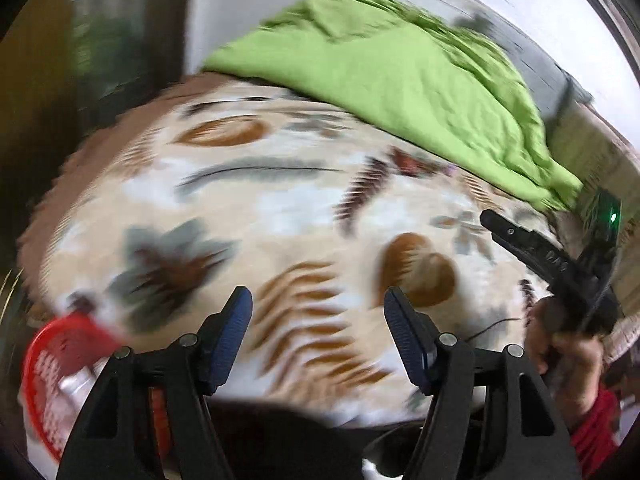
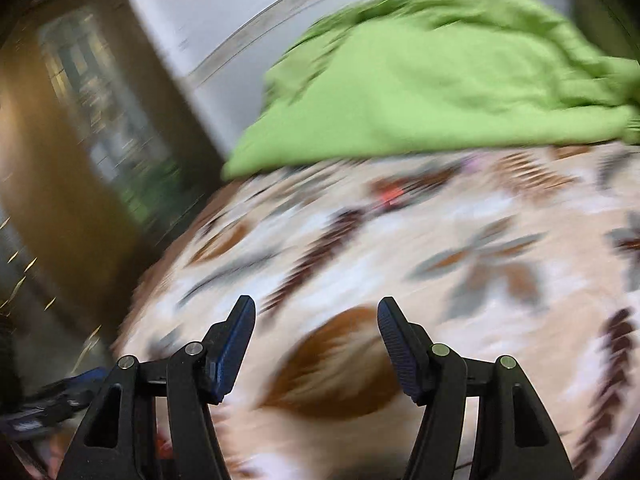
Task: Collect trash
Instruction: 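Move both empty tools back over the bed, then lower the left gripper onto the red candy packet and close it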
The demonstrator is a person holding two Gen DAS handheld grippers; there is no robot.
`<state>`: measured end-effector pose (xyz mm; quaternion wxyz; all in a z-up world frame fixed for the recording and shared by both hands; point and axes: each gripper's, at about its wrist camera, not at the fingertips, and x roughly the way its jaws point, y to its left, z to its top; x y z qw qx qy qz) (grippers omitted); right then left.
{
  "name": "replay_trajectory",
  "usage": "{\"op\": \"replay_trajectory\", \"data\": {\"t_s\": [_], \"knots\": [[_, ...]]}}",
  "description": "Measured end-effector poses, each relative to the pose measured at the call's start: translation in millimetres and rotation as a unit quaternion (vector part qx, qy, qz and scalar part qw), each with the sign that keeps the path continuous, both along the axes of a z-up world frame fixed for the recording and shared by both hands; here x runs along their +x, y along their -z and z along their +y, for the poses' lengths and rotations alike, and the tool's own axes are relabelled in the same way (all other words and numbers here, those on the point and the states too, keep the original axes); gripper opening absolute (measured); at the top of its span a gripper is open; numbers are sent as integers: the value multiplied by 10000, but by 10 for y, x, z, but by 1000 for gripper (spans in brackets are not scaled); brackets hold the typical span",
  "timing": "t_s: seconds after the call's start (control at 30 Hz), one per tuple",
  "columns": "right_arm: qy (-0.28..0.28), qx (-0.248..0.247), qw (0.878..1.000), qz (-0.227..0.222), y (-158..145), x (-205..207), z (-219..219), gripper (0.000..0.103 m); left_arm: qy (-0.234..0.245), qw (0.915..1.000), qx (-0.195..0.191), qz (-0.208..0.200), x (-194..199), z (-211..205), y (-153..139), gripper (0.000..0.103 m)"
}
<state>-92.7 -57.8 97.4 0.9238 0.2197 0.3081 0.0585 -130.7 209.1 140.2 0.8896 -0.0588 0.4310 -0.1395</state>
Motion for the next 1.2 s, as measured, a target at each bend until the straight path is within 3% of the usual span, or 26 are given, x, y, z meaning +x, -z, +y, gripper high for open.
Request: {"op": "replay_trajectory", "data": {"t_s": [0.1,0.27,0.43,0.57,0.67,0.77,0.9,1.07,1.2], "knots": [[549,-93,9984,81,85,-23,-421,68,304,9994,192,-7,382,-502,0,68],[1097,288,9934,194,158,-69,-856,68,628,9970,418,154,1096,-1223,124,74],[1371,606,9881,337,270,-58,-1023,68,422,9967,544,419,1999,-1774,416,75],[1462,687,9863,326,288,-93,-1083,68,75,9964,396,750,2669,-2041,724,75],[1530,804,9845,296,301,-107,-1135,68,49,9967,317,747,2952,-2200,868,75],[1539,813,9842,328,317,-74,-1139,68,66,9942,478,963,3210,-2399,1094,71],[1541,803,9840,400,343,-36,-1138,68,30,9955,640,703,3146,-2387,1167,34],[1554,856,9829,496,344,155,-1200,68,77,9976,258,646,2633,-2080,1089,34],[1372,470,9883,479,258,534,-1283,68,77,9984,261,486,2026,-1852,958,35]]}}
